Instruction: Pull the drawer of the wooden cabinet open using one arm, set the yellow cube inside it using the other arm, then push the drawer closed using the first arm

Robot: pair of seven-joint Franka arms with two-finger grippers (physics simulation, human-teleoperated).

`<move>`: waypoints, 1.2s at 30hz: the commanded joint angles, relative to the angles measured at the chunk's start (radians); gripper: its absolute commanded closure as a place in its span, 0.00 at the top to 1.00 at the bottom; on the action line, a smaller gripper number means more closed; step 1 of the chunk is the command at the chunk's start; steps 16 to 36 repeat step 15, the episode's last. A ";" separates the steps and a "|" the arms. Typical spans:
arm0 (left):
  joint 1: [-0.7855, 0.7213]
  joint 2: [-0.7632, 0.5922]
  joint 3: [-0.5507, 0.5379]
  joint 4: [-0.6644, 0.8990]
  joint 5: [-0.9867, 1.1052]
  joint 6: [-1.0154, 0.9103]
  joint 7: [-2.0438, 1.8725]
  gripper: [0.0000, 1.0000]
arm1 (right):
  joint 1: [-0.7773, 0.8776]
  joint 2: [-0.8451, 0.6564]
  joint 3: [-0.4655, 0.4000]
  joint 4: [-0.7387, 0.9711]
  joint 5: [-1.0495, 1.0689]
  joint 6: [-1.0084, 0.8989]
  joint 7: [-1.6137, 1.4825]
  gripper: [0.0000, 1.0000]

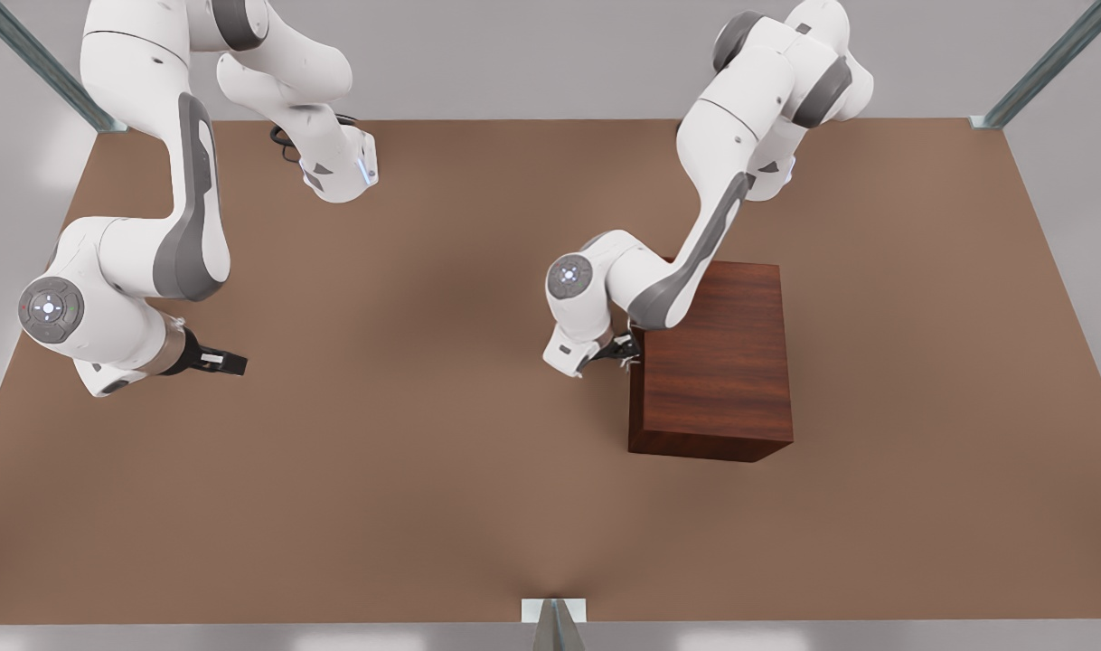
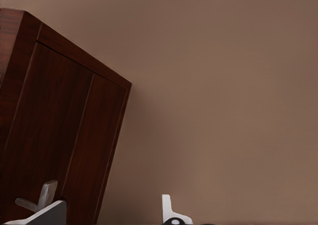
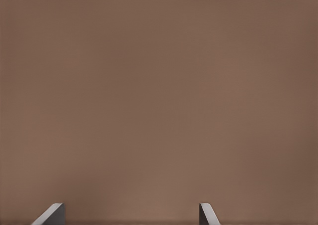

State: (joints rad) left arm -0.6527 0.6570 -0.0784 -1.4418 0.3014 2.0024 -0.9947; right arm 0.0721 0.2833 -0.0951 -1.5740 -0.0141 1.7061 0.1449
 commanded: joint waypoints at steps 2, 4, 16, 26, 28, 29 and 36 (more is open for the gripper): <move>0.002 -0.010 0.005 0.070 -0.037 -0.010 0.039 1.00 | 0.000 -0.001 0.000 0.002 0.000 0.000 -0.021 1.00; 0.004 -0.026 0.002 0.273 -0.090 -0.273 0.024 1.00 | 0.000 -0.001 0.000 0.002 0.000 0.000 -0.021 1.00; 0.561 -0.381 0.015 0.073 -0.300 -0.340 0.993 1.00 | -0.002 -0.001 -0.002 0.002 0.000 0.000 -0.024 1.00; 0.561 -0.381 0.015 0.073 -0.300 -0.340 0.993 1.00 | -0.002 -0.001 -0.002 0.002 0.000 0.000 -0.024 1.00; 0.561 -0.381 0.015 0.073 -0.300 -0.340 0.993 1.00 | -0.002 -0.001 -0.002 0.002 0.000 0.000 -0.024 1.00; 0.561 -0.381 0.015 0.073 -0.300 -0.340 0.993 1.00 | -0.002 -0.001 -0.002 0.002 0.000 0.000 -0.024 1.00; 0.561 -0.381 0.015 0.073 -0.300 -0.340 0.993 1.00 | -0.002 -0.001 -0.002 0.002 0.000 0.000 -0.024 1.00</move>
